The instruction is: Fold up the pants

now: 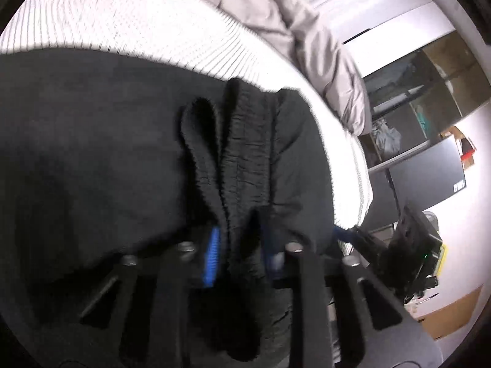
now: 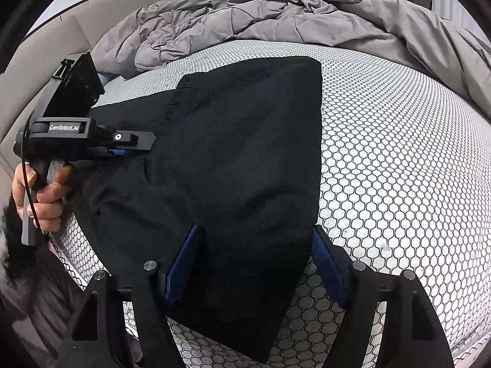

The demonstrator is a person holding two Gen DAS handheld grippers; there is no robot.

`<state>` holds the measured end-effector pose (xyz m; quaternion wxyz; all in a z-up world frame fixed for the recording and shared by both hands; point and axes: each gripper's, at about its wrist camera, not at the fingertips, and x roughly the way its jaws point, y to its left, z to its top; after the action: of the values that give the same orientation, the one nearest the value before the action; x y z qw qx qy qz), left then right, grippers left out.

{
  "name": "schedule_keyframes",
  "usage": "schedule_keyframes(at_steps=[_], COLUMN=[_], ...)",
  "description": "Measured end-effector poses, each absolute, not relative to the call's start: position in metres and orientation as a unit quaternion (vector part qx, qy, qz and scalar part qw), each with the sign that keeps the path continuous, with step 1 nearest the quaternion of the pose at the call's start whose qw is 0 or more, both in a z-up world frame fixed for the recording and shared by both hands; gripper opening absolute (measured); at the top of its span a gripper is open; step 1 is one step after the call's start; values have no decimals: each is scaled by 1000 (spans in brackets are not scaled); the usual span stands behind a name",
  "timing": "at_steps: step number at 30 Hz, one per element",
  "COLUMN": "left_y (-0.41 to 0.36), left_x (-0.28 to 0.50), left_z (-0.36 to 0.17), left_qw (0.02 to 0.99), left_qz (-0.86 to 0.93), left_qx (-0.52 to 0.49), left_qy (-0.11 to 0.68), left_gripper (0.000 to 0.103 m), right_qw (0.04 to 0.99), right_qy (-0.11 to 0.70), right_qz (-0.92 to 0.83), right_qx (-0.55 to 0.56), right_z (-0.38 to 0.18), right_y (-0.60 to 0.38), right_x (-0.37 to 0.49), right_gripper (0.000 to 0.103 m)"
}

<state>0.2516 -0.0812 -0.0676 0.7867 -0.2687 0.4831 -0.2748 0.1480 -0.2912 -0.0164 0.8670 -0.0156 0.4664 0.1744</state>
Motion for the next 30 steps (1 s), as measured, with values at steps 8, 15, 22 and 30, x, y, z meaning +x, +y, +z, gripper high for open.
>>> schedule_keyframes(at_steps=[8,15,22,30], left_y=[-64,31,78,70], left_x=[232,214,213,174], left_z=[-17,5,-44,1], left_qw=[837,864,859,899], left_qz=[-265,-194,-96,-100], left_qx=[-245,-266,-226,-178], left_qy=[412,381,449,388], left_gripper=[7,7,14,46], right_qw=[872,881,866,846], right_qy=[457,435,458,466], right_qz=[176,189,203,249], right_qx=[-4,6,-15,75], right_z=[-7,13,3,5], right_y=[-294,-281,-261,-276], right_x=[150,148,154,153], right_gripper=[74,74,76,77])
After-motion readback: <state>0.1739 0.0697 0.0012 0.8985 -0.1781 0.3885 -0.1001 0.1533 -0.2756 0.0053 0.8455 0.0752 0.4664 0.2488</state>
